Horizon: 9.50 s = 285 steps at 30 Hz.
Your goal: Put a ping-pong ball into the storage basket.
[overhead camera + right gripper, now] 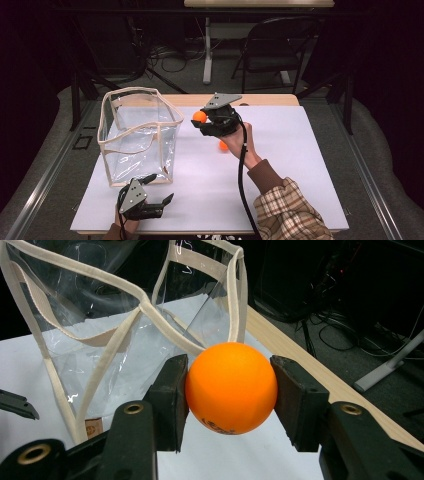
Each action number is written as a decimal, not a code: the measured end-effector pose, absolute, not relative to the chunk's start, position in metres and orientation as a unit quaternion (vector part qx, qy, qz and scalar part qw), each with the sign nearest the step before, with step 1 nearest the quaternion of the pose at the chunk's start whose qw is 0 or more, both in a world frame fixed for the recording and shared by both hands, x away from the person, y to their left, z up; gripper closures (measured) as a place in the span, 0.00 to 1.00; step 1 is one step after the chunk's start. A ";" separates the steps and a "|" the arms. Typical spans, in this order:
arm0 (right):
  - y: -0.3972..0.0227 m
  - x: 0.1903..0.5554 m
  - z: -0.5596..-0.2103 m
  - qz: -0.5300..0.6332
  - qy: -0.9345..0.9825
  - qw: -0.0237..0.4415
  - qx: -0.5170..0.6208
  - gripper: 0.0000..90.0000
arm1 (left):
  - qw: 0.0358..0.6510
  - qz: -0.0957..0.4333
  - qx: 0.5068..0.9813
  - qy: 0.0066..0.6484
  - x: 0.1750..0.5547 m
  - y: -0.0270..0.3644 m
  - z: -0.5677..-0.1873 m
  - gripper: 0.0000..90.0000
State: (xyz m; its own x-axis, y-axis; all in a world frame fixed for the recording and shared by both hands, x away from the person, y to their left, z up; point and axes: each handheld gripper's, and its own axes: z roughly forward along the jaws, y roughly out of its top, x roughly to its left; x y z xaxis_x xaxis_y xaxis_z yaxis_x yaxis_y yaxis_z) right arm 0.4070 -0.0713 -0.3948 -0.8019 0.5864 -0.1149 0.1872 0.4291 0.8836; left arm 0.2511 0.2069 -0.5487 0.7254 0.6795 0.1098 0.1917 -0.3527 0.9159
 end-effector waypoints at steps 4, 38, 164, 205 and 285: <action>-0.069 0.408 -0.391 0.483 0.818 0.208 0.234 0.57 | 0.497 0.245 0.785 0.277 0.251 0.207 -0.549 0.18; -0.050 0.416 -0.377 0.486 0.818 0.212 0.223 0.57 | 0.498 0.246 0.784 0.277 0.251 0.207 -0.548 0.18; 0.050 0.451 -0.383 0.471 0.833 0.189 0.222 0.57 | 0.502 0.246 0.783 0.272 0.251 0.209 -0.547 0.18; 0.011 0.440 -0.394 0.464 0.841 0.134 0.244 0.17 | 0.501 0.246 0.784 0.271 0.251 0.208 -0.546 0.18; -0.138 0.378 -0.501 0.412 0.851 0.156 0.287 0.00 | 0.504 0.242 0.786 0.264 0.252 0.207 -0.548 0.18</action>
State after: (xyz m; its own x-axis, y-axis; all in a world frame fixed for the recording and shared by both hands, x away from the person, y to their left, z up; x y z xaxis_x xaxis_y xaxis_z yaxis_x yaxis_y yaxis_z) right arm 0.3781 -0.1380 -0.5005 -0.7868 0.6165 -0.0299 0.3588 0.4963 0.7905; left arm 0.2522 0.2068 -0.5476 0.7433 0.6591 0.1143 0.1710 -0.3525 0.9201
